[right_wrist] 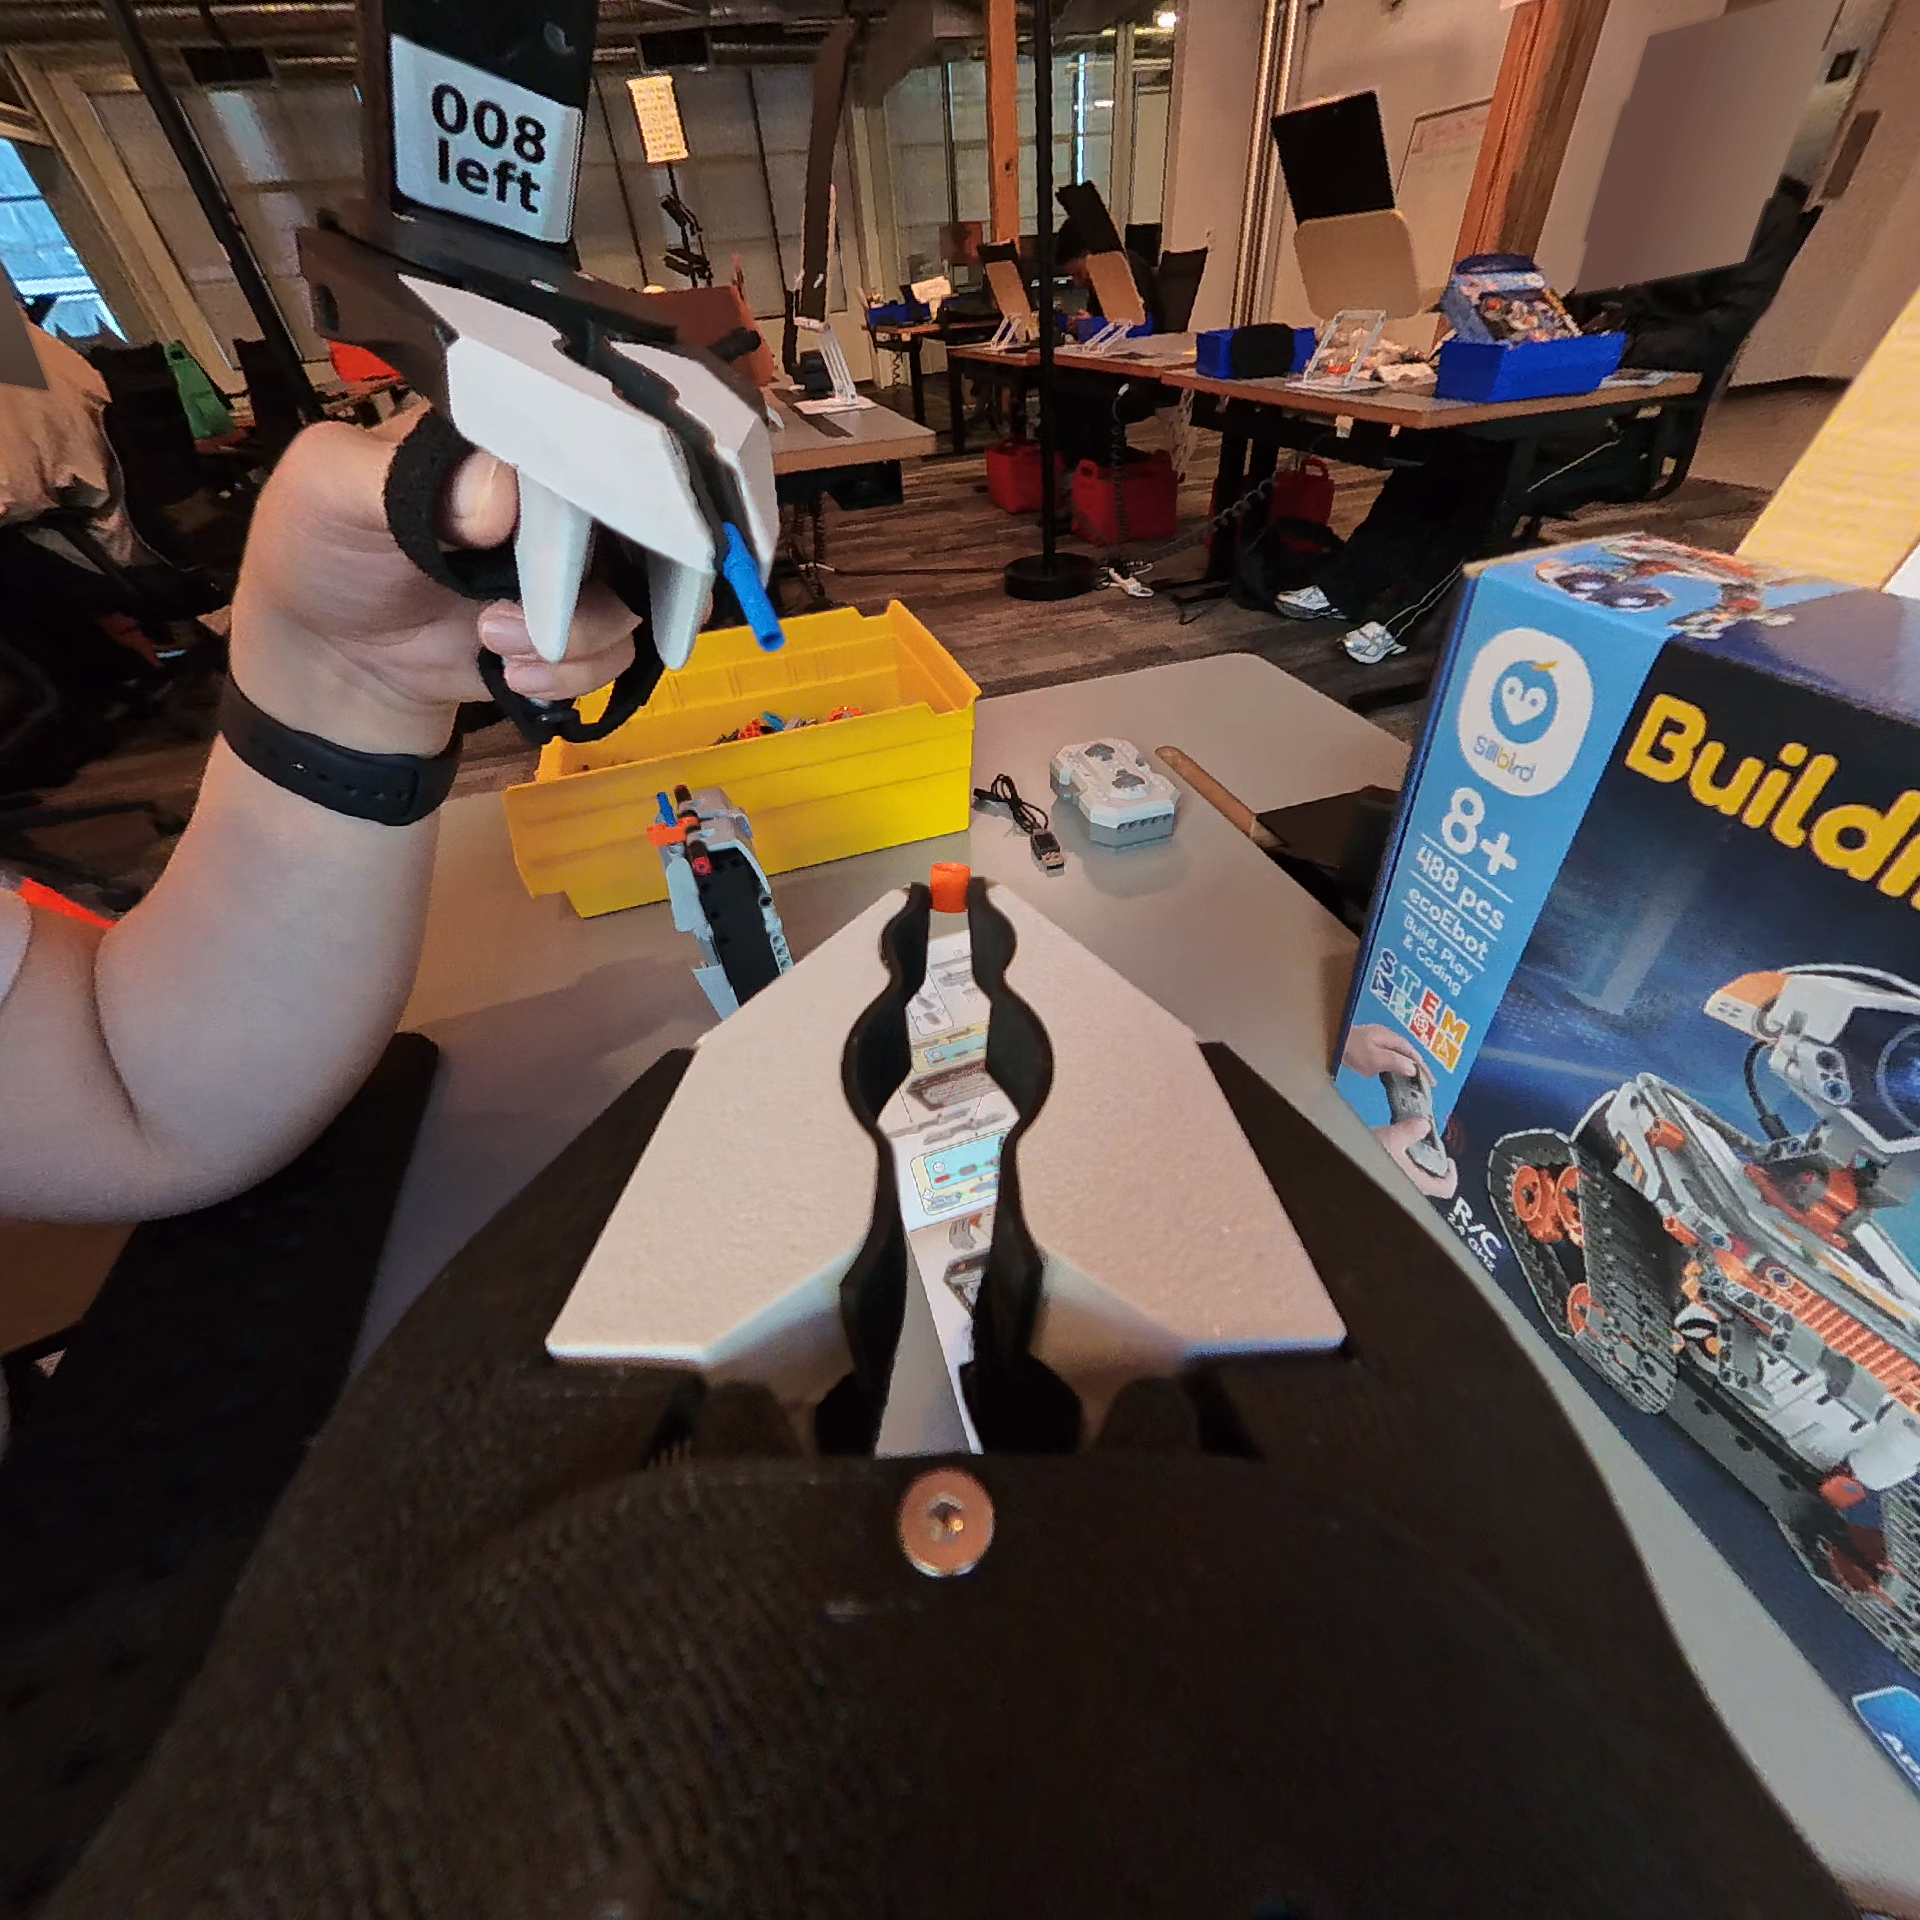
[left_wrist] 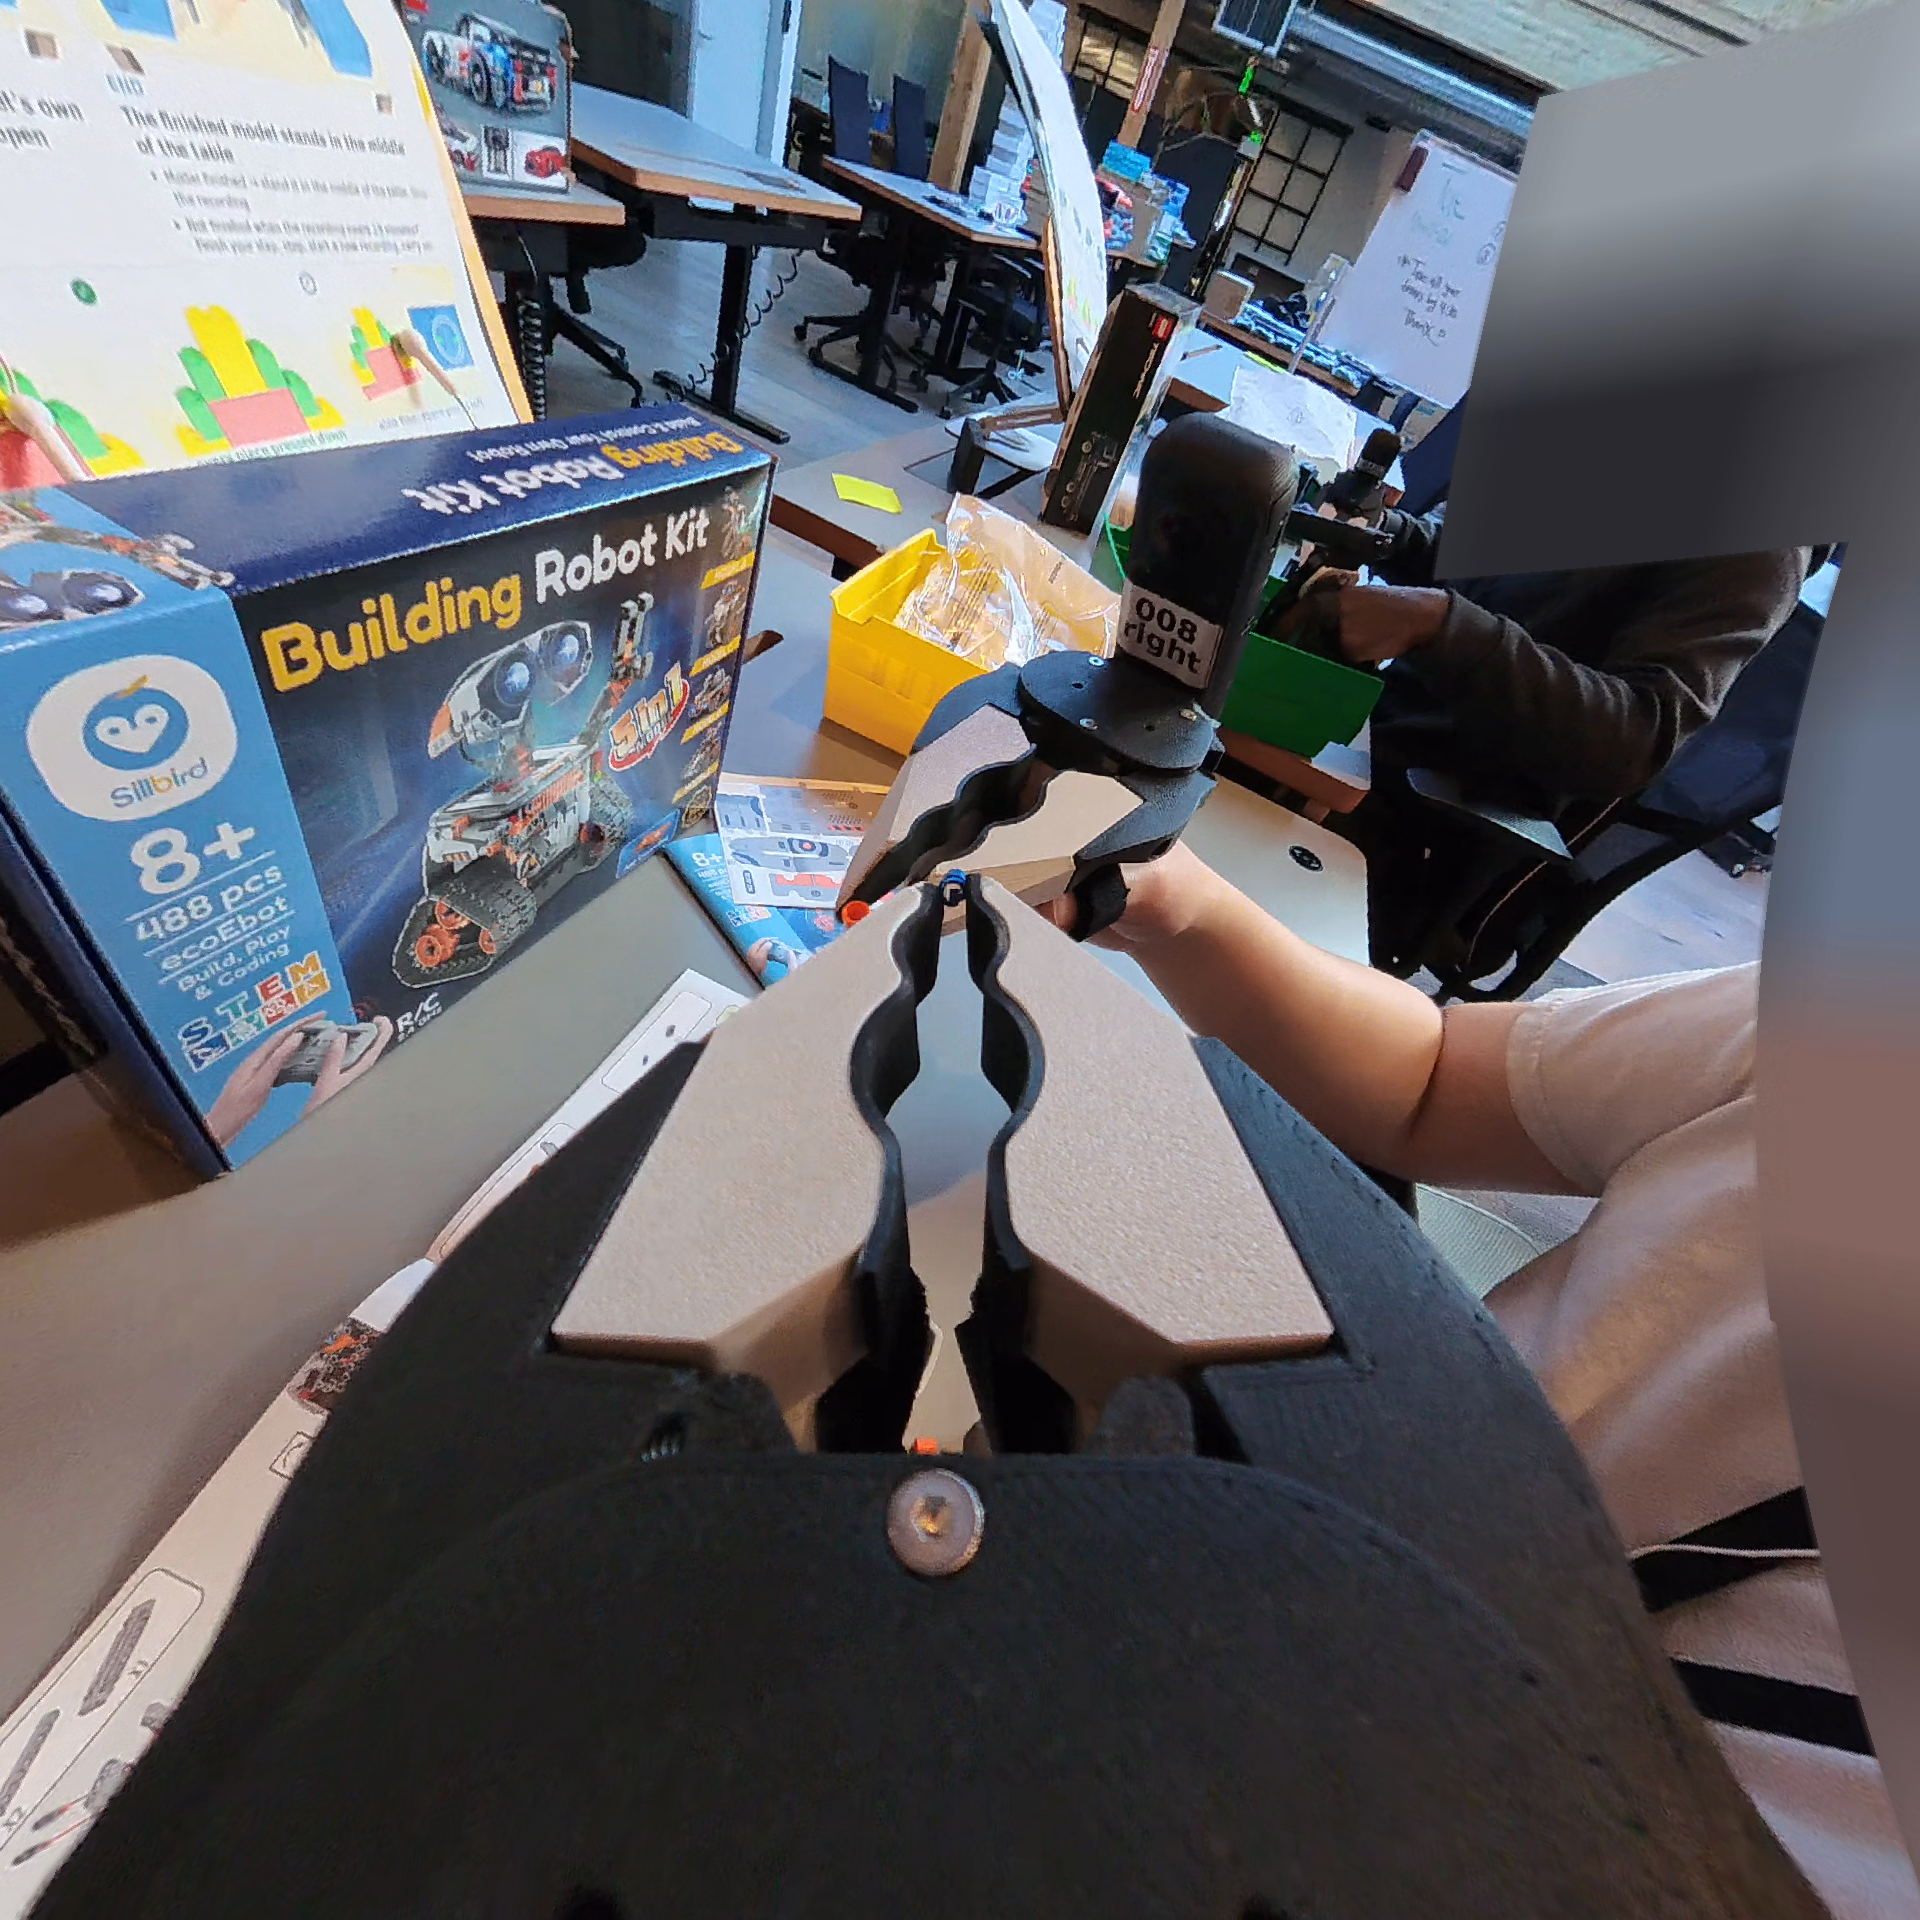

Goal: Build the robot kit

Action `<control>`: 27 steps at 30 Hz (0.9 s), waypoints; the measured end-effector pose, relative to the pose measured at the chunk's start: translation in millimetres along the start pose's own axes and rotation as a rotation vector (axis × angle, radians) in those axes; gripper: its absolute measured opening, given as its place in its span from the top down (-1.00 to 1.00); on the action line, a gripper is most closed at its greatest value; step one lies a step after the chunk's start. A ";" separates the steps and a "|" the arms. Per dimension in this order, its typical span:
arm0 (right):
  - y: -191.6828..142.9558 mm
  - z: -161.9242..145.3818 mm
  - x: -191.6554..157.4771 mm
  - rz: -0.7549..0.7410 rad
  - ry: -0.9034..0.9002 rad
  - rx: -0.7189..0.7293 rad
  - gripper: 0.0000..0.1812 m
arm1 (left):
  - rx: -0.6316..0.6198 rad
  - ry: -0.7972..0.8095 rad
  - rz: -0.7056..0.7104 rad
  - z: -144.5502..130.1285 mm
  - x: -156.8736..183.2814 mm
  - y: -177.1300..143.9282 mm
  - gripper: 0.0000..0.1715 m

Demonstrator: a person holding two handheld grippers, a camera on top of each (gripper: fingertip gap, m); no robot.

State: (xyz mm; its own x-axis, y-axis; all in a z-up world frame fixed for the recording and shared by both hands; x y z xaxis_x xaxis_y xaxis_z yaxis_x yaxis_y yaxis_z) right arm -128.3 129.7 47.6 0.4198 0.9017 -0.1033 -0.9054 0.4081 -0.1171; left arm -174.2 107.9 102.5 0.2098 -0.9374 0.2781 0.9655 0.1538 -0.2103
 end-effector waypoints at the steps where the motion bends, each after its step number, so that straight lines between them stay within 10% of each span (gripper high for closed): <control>1: -0.5 1.4 -1.0 -0.001 -0.003 0.003 0.94 | 0.004 0.002 -0.003 0.9 1.4 -1.5 0.97; 27: -3.6 34.5 -30.9 -0.186 -0.303 0.018 0.93 | -0.016 -0.049 -0.069 -1.6 10.6 3.0 0.97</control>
State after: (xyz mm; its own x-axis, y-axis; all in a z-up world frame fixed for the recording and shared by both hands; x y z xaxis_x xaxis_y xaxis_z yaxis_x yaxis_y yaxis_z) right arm -140.2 105.2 85.3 0.5421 0.8119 0.2165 -0.8173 0.5694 -0.0889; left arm -169.3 98.0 103.3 0.1504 -0.9289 0.3384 0.9754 0.0838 -0.2037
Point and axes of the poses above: each gripper's, where its closed fingertips meet, y out along the fingers, z out of its top, x = y × z across the jaws, the point moved 1 cm from there along -y, back along the fingers, and after that the axes turned 2 degrees about y, right-handed, at the moved point
